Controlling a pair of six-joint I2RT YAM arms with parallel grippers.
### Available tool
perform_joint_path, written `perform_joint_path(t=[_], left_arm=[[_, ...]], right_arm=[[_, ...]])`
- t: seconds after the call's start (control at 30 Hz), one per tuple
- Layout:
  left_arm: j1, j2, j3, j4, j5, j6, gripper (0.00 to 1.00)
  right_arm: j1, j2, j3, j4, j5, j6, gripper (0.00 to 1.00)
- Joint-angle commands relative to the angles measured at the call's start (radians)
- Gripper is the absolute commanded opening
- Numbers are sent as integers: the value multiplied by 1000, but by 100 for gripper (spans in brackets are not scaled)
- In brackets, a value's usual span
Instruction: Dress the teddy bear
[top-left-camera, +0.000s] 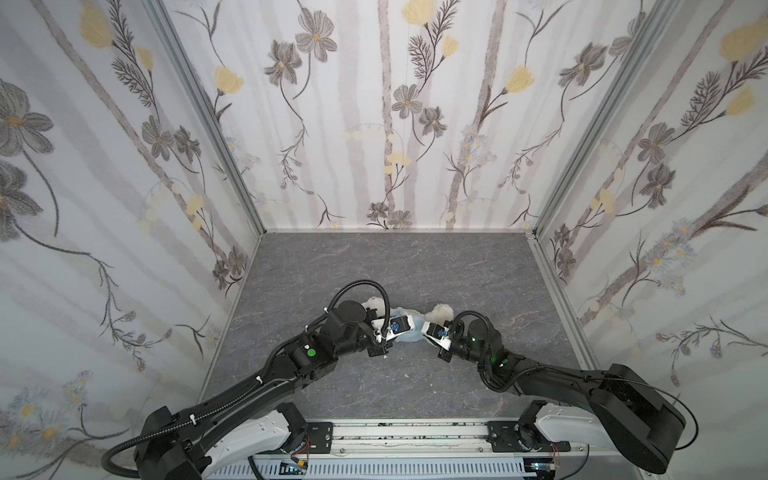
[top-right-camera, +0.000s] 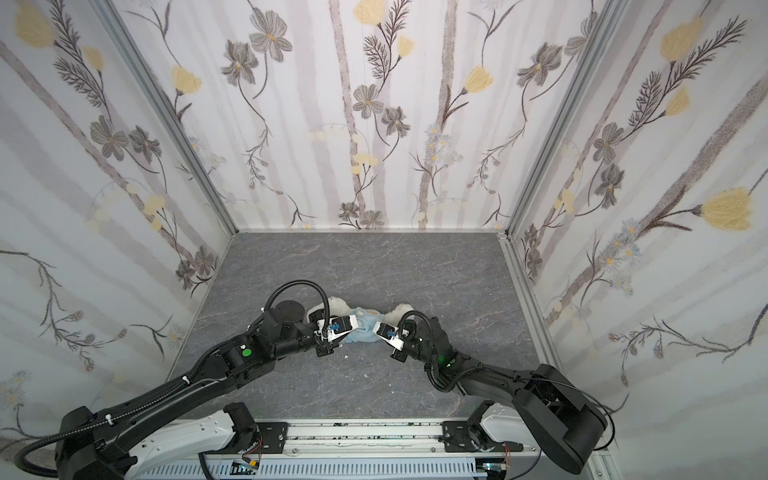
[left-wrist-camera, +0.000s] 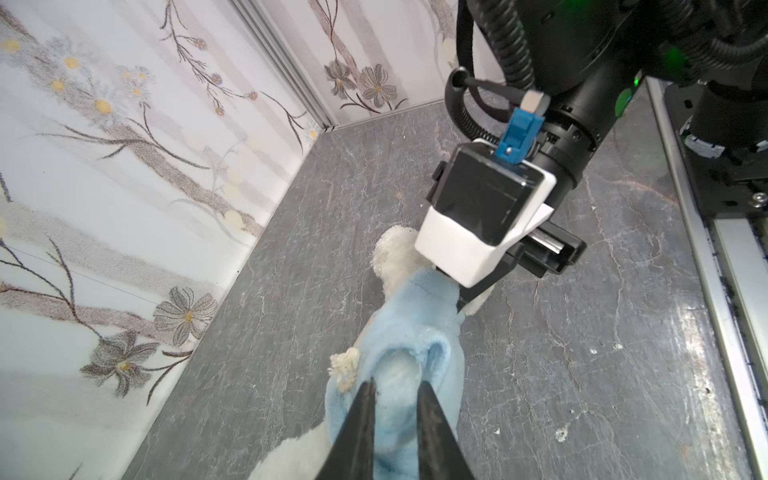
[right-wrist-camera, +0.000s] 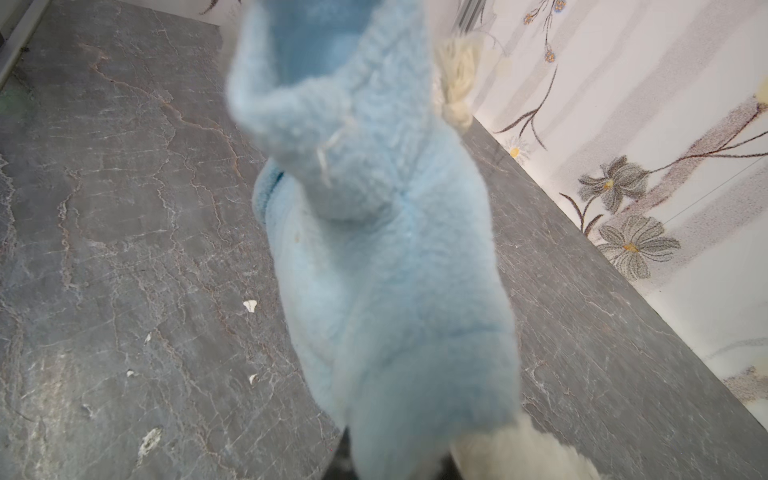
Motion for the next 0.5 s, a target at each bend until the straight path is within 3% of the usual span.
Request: perform_joint_path(t=[0.0,0.47], left_arm=[[-1,25,26,-30,-3,46,19],[-13,92,66,-91,-19,149,11]], right_arm=[[4,-4,5,29,10,-9,1],[7,6,15,13,14,-9,0]])
